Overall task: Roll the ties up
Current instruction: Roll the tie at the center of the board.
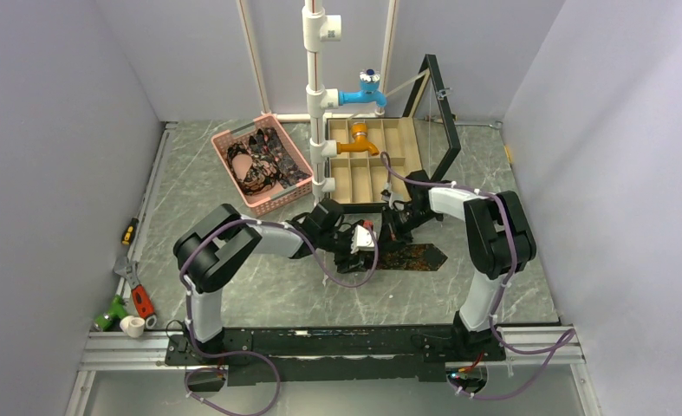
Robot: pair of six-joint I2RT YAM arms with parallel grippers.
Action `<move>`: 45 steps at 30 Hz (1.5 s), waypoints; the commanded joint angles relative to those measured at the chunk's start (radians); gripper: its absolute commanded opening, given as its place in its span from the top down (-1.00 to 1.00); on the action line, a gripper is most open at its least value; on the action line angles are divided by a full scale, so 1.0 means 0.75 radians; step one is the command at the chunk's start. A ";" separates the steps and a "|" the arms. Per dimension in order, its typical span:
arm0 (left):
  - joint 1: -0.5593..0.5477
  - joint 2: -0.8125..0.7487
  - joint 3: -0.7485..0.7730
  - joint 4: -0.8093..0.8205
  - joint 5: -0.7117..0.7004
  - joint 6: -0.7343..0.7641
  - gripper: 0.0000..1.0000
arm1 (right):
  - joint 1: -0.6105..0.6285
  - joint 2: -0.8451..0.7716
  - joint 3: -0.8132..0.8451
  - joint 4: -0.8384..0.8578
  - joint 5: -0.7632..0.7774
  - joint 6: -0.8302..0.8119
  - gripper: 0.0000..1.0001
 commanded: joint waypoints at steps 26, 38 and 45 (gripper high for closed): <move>-0.028 0.154 0.030 0.058 0.047 -0.173 0.34 | 0.038 0.146 0.103 -0.061 0.396 -0.151 1.00; 0.043 0.129 -0.062 0.058 -0.116 -0.355 0.98 | 0.004 -0.119 0.153 -0.389 0.420 -0.315 0.65; 0.048 0.131 -0.071 0.138 -0.158 -0.421 1.00 | 0.023 -0.010 0.103 -0.299 0.456 -0.265 0.83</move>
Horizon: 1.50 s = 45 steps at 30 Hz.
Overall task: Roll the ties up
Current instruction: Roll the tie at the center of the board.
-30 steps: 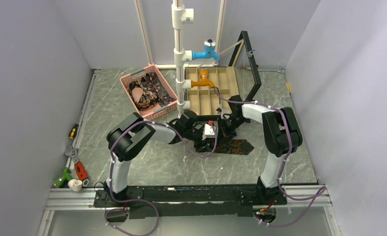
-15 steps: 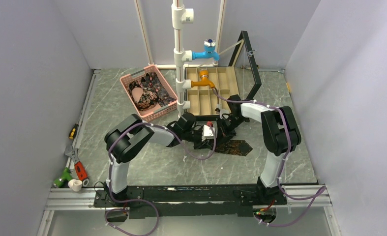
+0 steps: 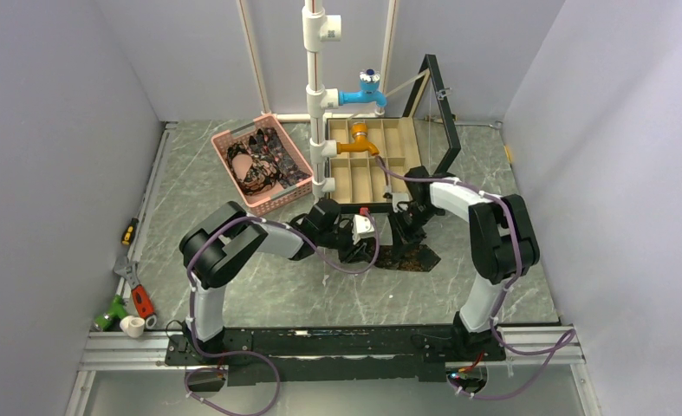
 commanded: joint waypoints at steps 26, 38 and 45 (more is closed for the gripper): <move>0.049 -0.036 -0.026 -0.473 -0.013 0.471 0.49 | 0.019 0.319 0.150 0.222 0.407 -0.141 0.98; -0.017 0.040 -0.018 -0.582 -0.162 0.546 0.44 | 0.013 0.078 0.150 0.114 0.103 -0.116 0.70; -0.028 0.051 -0.007 -0.601 -0.193 0.544 0.41 | 0.016 -0.036 0.072 0.182 -0.314 0.107 -0.01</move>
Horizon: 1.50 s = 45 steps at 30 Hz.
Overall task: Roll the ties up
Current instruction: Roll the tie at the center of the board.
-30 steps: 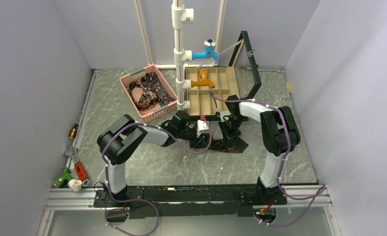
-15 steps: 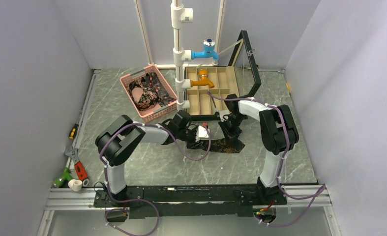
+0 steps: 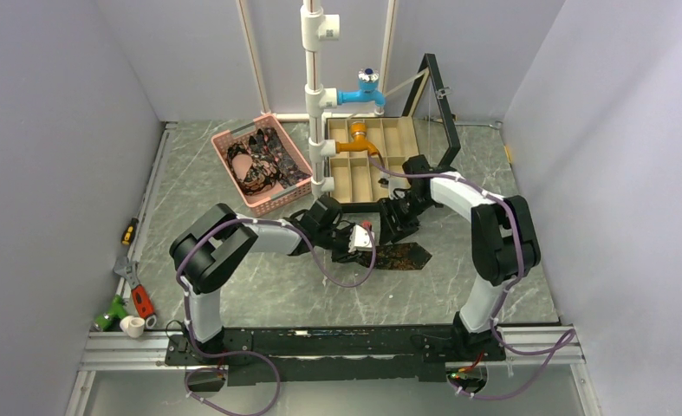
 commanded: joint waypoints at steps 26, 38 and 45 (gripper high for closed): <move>-0.019 0.131 -0.027 -0.253 -0.141 0.038 0.25 | 0.023 0.070 -0.154 0.253 -0.407 0.222 0.99; 0.024 0.070 0.039 -0.067 0.102 -0.126 -0.25 | 0.009 0.074 -0.185 0.213 -0.074 0.147 1.00; 0.008 0.103 0.098 0.011 0.212 -0.267 -0.40 | 0.014 0.035 -0.201 0.225 0.059 0.137 1.00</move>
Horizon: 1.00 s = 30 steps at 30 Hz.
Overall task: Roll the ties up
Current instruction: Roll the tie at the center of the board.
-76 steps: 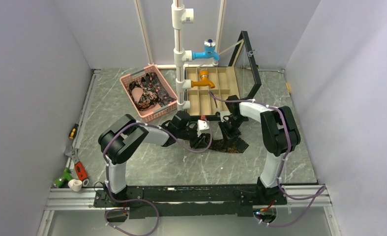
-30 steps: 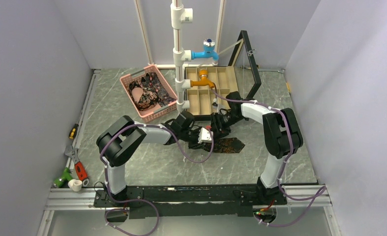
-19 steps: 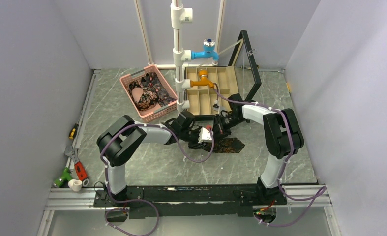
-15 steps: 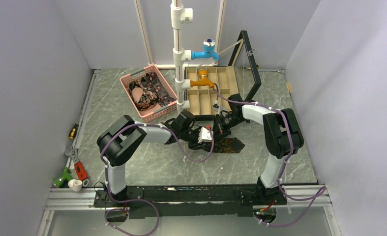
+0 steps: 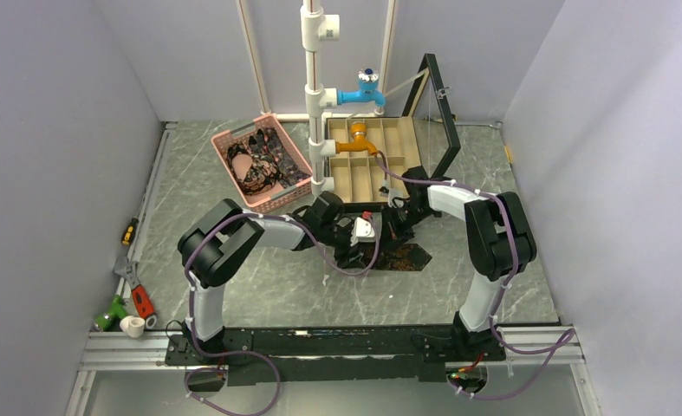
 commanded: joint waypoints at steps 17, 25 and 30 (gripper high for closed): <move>-0.044 0.174 0.030 0.430 -0.005 -0.452 -0.43 | 0.053 -0.009 -0.039 0.025 0.378 -0.074 1.00; -0.062 0.085 -0.065 0.272 -0.082 -0.220 0.28 | 0.076 0.051 0.060 0.093 0.317 -0.118 1.00; -0.066 -0.028 -0.217 0.166 -0.302 -0.132 0.58 | 0.095 0.129 0.212 0.116 0.262 -0.116 1.00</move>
